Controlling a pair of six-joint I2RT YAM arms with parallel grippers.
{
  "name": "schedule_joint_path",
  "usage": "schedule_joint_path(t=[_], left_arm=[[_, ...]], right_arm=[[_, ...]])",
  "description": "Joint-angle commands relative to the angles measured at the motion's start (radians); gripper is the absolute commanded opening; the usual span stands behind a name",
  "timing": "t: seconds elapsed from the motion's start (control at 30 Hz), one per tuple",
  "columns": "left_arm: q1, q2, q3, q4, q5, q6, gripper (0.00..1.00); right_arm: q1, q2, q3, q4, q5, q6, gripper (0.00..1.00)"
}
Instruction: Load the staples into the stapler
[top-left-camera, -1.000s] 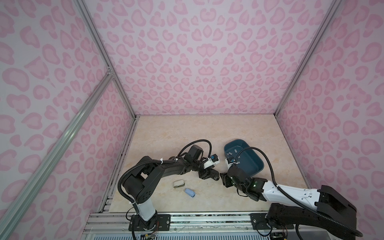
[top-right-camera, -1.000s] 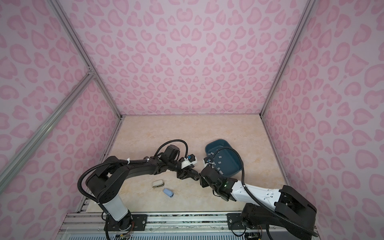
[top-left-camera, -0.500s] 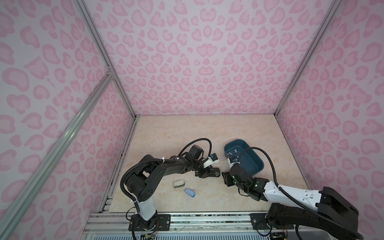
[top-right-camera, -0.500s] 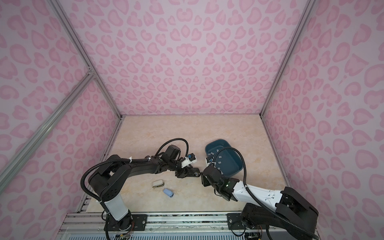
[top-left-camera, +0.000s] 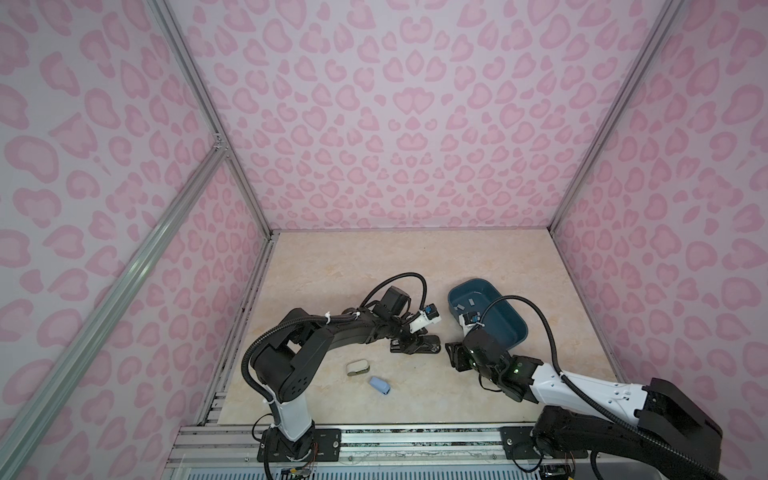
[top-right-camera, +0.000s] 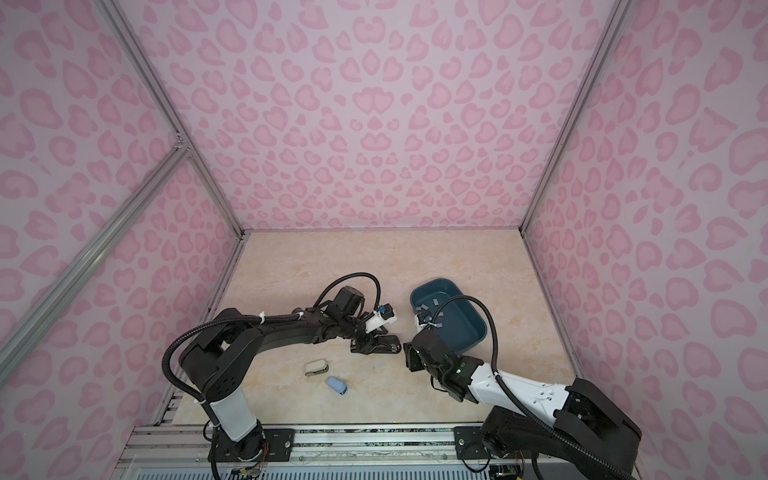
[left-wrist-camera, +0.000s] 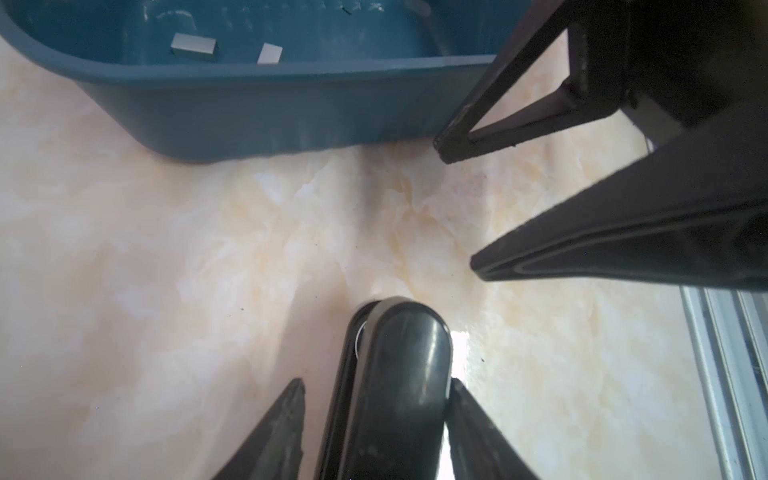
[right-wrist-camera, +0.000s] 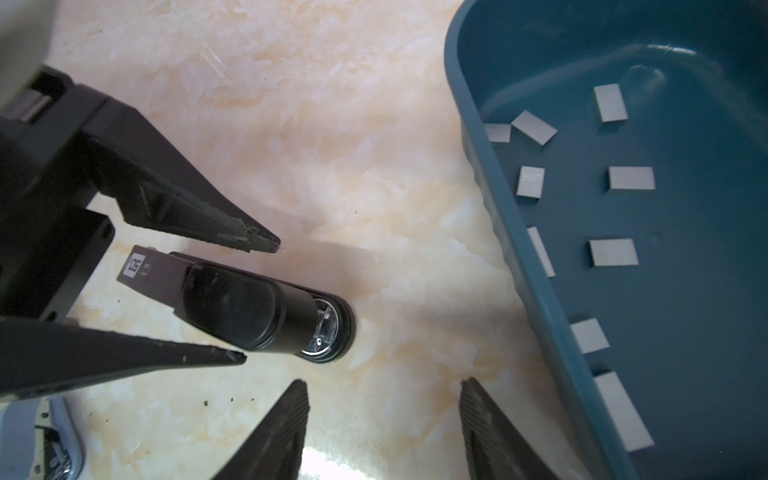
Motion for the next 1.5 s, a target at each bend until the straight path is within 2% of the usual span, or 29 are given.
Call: schedule_joint_path(t=[0.0, 0.4, 0.47, 0.57, 0.77, 0.93, 1.2, 1.33, 1.47], left_arm=[[-0.005, 0.015, 0.014, -0.025, -0.020, 0.018, 0.57], [-0.008, 0.024, 0.029, -0.043, -0.033, 0.019, 0.44], [-0.007, 0.022, 0.035, -0.049, -0.023, 0.019, 0.38], [-0.008, 0.014, 0.037, -0.048, -0.002, 0.018, 0.20], [-0.008, -0.095, 0.008, -0.010, -0.034, -0.035, 0.04], [-0.008, -0.270, -0.043, 0.037, -0.104, -0.119, 0.04], [-0.009, -0.441, -0.106, 0.039, -0.069, -0.177, 0.04], [-0.018, -0.489, -0.130, 0.047, -0.062, -0.182, 0.04], [-0.030, -0.496, -0.131, 0.046, -0.078, -0.180, 0.04]], right_arm=[[-0.001, 0.003, -0.007, 0.034, -0.006, 0.006, 0.60], [-0.002, 0.023, -0.006, 0.051, -0.012, 0.003, 0.60], [-0.001, 0.024, -0.008, 0.056, -0.012, 0.004, 0.59], [-0.002, 0.022, -0.010, 0.059, -0.016, 0.008, 0.59], [-0.002, -0.039, -0.021, 0.059, -0.035, 0.033, 0.59], [-0.002, -0.172, -0.017, 0.050, -0.051, 0.041, 0.60], [-0.002, -0.370, 0.017, 0.003, -0.067, 0.024, 0.60], [-0.002, -0.393, 0.029, -0.002, -0.079, 0.025, 0.59], [-0.005, -0.354, 0.053, 0.010, -0.085, 0.023, 0.58]])
